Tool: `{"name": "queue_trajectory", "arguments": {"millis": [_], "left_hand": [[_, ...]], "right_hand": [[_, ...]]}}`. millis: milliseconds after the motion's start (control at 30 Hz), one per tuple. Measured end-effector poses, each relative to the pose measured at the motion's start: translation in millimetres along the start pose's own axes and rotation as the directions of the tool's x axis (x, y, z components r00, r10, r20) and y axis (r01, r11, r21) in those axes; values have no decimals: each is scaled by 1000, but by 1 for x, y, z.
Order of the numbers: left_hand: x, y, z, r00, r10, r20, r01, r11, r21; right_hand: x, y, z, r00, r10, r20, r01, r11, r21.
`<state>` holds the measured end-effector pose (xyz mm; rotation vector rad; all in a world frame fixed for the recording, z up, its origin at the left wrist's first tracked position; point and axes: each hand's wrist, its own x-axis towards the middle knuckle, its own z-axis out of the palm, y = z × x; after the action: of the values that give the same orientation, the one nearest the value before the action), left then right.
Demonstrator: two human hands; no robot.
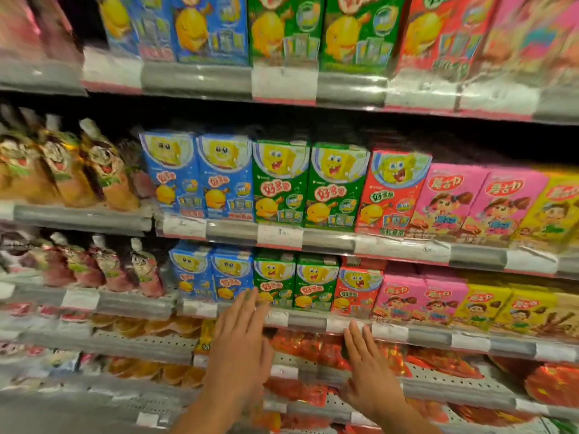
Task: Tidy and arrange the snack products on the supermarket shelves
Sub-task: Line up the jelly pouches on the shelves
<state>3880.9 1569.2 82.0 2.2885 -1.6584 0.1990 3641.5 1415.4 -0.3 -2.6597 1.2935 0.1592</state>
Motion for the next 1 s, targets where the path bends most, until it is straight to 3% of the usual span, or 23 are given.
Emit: {"name": "queue_trajectory", "arguments": {"millis": [200, 467, 567, 667, 800, 933, 1000], "left_hand": [[49, -23, -64, 990, -26, -138, 30, 999, 29], [78, -47, -59, 996, -56, -68, 62, 994, 87], [79, -55, -56, 996, -36, -80, 44, 994, 96], [78, -58, -55, 995, -19, -101, 30, 994, 103], [78, -55, -56, 995, -23, -93, 32, 994, 102], [78, -52, -54, 993, -59, -98, 67, 994, 84], [79, -49, -53, 992, -84, -92, 92, 992, 85]], "right_hand": [[7, -13, -22, 986, 79, 149, -84, 996, 22], [1, -28, -46, 974, 143, 173, -156, 986, 62], [-8, -34, -62, 980, 148, 134, -176, 957, 229], [-29, -34, -86, 984, 165, -62, -122, 890, 439], [-42, -37, -122, 908, 154, -391, 86, 842, 532], [-29, -54, -153, 766, -10, -643, 318, 875, 366], [-15, -66, -163, 703, -97, -704, 371, 895, 248]]}}
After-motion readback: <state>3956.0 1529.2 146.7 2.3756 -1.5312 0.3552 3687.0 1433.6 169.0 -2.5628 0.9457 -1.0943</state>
